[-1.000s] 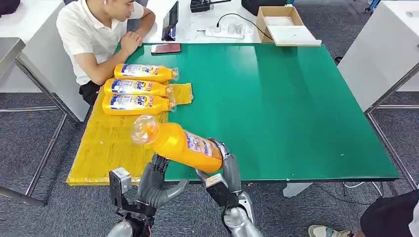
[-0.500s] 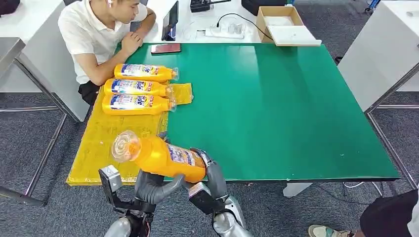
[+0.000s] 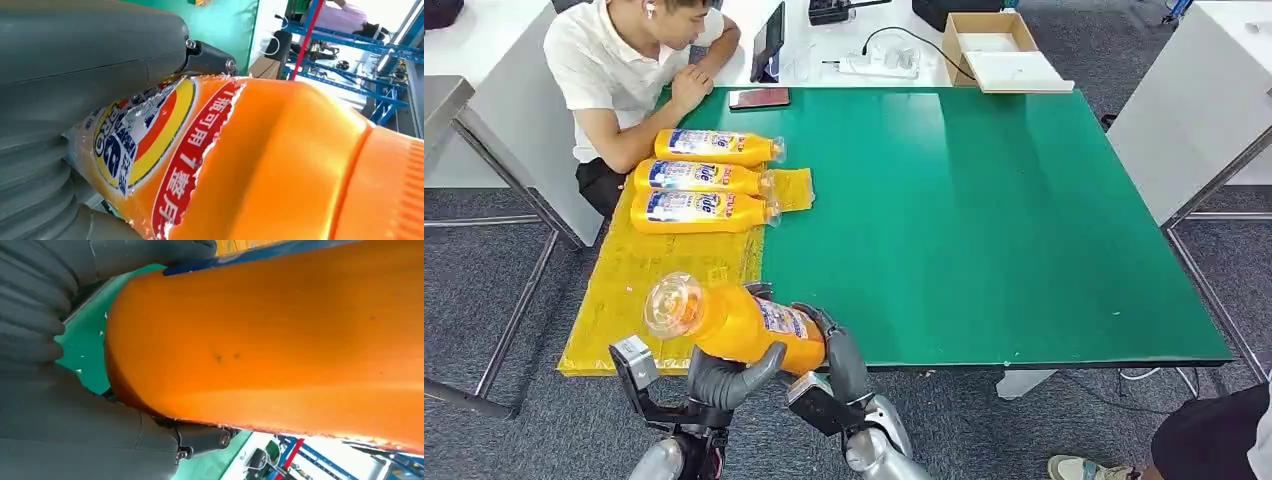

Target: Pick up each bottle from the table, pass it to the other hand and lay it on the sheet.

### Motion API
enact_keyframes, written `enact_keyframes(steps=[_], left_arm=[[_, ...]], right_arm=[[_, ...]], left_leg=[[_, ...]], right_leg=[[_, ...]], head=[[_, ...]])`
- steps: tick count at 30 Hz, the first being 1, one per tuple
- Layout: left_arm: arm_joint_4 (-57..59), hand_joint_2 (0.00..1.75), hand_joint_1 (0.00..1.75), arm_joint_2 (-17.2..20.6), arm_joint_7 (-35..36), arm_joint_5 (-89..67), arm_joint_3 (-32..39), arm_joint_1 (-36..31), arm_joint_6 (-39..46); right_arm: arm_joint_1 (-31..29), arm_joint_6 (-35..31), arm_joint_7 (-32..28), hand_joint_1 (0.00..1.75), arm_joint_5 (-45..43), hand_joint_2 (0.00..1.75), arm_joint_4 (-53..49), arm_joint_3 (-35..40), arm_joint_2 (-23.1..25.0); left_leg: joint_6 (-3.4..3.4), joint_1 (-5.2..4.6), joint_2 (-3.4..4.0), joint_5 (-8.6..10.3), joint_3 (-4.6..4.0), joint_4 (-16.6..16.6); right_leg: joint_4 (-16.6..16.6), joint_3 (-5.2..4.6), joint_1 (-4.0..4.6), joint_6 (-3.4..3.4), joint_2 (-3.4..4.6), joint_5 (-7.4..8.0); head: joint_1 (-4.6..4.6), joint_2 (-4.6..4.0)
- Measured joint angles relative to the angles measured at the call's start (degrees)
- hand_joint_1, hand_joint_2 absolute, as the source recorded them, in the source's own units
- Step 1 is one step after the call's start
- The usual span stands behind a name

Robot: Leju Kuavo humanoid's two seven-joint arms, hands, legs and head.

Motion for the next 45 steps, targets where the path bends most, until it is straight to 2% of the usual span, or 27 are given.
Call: enact_keyframes(steps=[13,14,15,16,17,18,23,25,28,31,34,37,41,45], left_arm=[[0.0,1.75,1.75,0.0,0.0,0.0,0.5,0.0,-0.4],[0.0,1.75,1.75,0.0,0.0,0.1,0.5,0.0,-0.5],[0.1,1.75,1.75,0.0,0.0,0.2,0.5,0.0,-0.6],[0.2,1.75,1.75,0.0,0.0,0.2,0.5,0.0,-0.7],[0.3,1.75,1.75,0.0,0.0,0.2,0.6,0.0,-0.8],[0.3,1.75,1.75,0.0,0.0,0.3,0.6,0.0,-0.9],[0.4,1.75,1.75,0.2,-0.1,-1.0,1.6,-0.2,-2.0],[0.5,1.75,1.75,0.5,0.7,-3.4,1.6,-0.8,-0.7],[1.1,1.75,1.75,2.4,2.5,-7.7,2.1,-4.1,2.3],[1.4,1.75,1.75,4.6,4.5,-11.8,4.8,-4.7,3.9],[0.2,1.75,1.75,5.8,4.9,-13.9,7.1,-3.8,4.5],[-1.1,1.75,1.75,6.4,6.0,-16.5,9.0,-3.2,8.6],[-1.1,1.75,1.75,7.5,7.8,-23.8,10.8,-4.2,16.1],[0.6,1.75,1.75,9.8,9.5,-45.2,11.3,-7.1,21.7]], right_arm=[[-0.3,0.2,0.0,1.75,0.0,1.75,0.7,0.6,0.0],[-0.3,0.2,0.0,1.5,0.0,1.75,0.7,0.7,0.0],[-0.3,0.2,0.0,0.93,0.0,1.75,0.7,0.7,0.0],[-0.3,0.2,0.0,0.1,-0.1,1.75,0.7,0.7,0.0],[-0.3,0.4,0.0,0.0,-0.2,1.75,0.7,0.7,0.0],[-0.3,1.0,0.0,0.0,-0.5,0.0,0.8,0.8,0.0],[0.5,6.5,1.6,0.0,-1.7,0.0,-1.1,2.2,-0.2],[2.2,3.4,-0.2,0.0,-3.8,0.0,-4.4,3.0,-1.0],[7.8,-4.4,-0.8,0.0,-7.7,0.0,-17.5,4.5,-5.4],[12.4,-4.0,-0.8,0.0,-11.2,0.0,-26.7,0.3,-7.3],[16.0,-0.8,-0.8,0.0,-14.2,0.0,-33.3,-5.9,-7.6],[18.4,0.1,-0.8,0.0,-14.5,0.0,-37.3,-9.6,-7.5],[20.4,-3.9,-0.8,0.0,-14.3,0.0,-39.7,-11.7,-7.1],[20.6,-7.8,-0.8,0.0,-15.8,0.0,-41.0,-14.5,-6.0]], left_leg=[[0.0,0.0,0.0,0.0,0.01,0.0],[0.0,0.0,0.0,0.0,0.0,0.0],[0.0,0.0,0.0,0.0,0.0,0.0],[0.0,0.0,0.0,0.0,0.0,0.0],[0.0,0.0,0.0,0.0,0.0,0.0],[0.0,0.0,0.0,0.0,0.0,0.0],[0.0,0.0,0.0,0.0,0.0,0.0],[0.01,0.0,-0.05,0.01,0.01,0.0],[0.04,0.0,-0.38,0.04,-0.09,0.0],[0.0,-0.02,-0.03,-0.04,-0.05,0.0],[0.0,-0.01,-0.13,0.0,-0.08,0.0],[0.0,-0.01,-0.09,-0.01,-0.08,0.0],[0.0,0.0,-0.06,0.0,-0.08,0.0],[0.01,0.0,-0.08,0.06,-0.05,0.0]], right_leg=[[0.0,0.0,0.0,0.0,0.0,0.0],[0.0,0.0,0.0,0.0,0.0,0.0],[0.0,0.0,0.0,0.0,0.0,0.0],[0.0,0.0,0.0,0.0,0.0,0.0],[0.0,-0.01,0.0,0.0,0.0,0.0],[0.0,0.0,0.0,0.0,0.0,0.0],[0.0,-0.01,0.01,0.0,0.0,0.0],[0.0,-0.03,0.01,0.0,-0.01,0.0],[0.0,0.03,-0.01,0.0,-0.27,-0.01],[0.0,-0.04,-0.02,0.01,-0.1,0.02],[0.0,-0.05,-0.01,0.0,-0.16,0.0],[0.0,-0.06,-0.01,0.0,-0.16,0.0],[0.0,-0.08,0.01,-0.01,-0.16,-0.01],[0.0,-0.05,0.0,-0.02,-0.16,0.01]], head=[[0.0,-0.02],[0.0,0.0],[0.0,0.0],[0.0,0.0],[0.0,0.0],[0.0,0.0],[0.0,0.0],[-0.02,0.0],[0.02,0.0],[-0.04,0.0],[0.02,-0.02],[0.02,0.0],[0.0,0.0],[0.02,0.0]])
